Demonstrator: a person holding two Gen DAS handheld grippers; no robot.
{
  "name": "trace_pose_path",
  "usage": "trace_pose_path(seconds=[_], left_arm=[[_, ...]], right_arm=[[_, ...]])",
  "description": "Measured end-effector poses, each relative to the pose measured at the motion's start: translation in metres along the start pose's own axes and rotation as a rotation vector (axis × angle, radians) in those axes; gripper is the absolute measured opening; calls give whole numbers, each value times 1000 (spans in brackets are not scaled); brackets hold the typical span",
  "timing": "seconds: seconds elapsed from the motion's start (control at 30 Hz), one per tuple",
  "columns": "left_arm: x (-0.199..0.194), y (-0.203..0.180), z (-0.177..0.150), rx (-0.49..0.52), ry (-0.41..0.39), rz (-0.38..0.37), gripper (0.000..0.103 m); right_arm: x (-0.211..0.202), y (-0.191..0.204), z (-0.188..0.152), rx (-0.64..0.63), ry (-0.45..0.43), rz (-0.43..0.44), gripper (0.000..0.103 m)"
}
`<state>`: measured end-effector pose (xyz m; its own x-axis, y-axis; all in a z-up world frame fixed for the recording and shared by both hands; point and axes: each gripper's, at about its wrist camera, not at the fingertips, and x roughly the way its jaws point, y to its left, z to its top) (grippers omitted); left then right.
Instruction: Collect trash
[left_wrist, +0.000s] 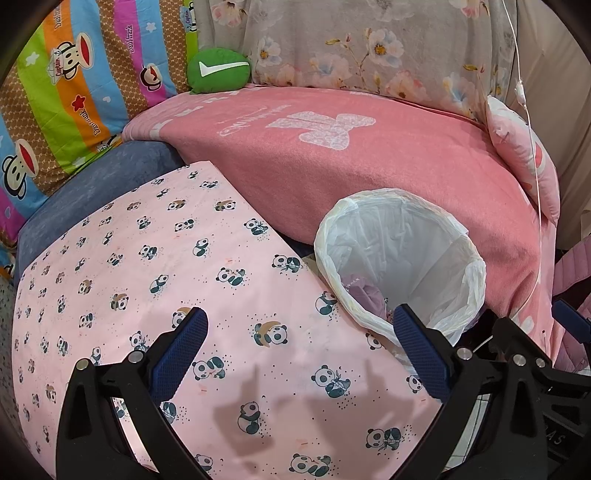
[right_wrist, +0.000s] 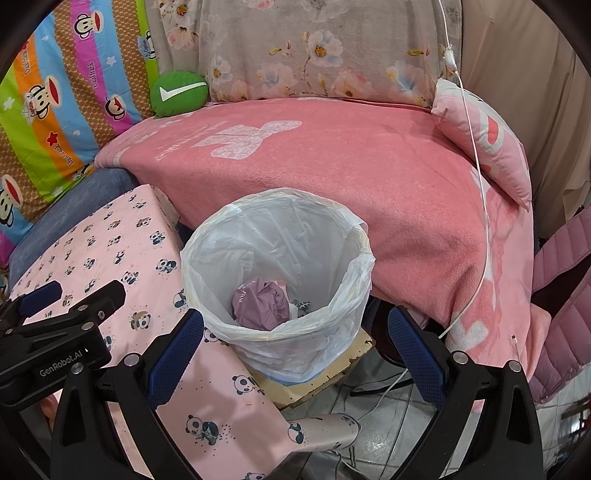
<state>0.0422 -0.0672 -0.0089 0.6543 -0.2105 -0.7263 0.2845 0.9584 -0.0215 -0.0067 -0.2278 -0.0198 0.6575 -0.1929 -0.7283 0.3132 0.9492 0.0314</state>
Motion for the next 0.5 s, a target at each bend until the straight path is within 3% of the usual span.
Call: trace_pose_path(seconds=[0.5], left_arm=[[0,1,-1,4,0,2,96]], right_arm=[[2,0,-3,-1,1,-2,98]])
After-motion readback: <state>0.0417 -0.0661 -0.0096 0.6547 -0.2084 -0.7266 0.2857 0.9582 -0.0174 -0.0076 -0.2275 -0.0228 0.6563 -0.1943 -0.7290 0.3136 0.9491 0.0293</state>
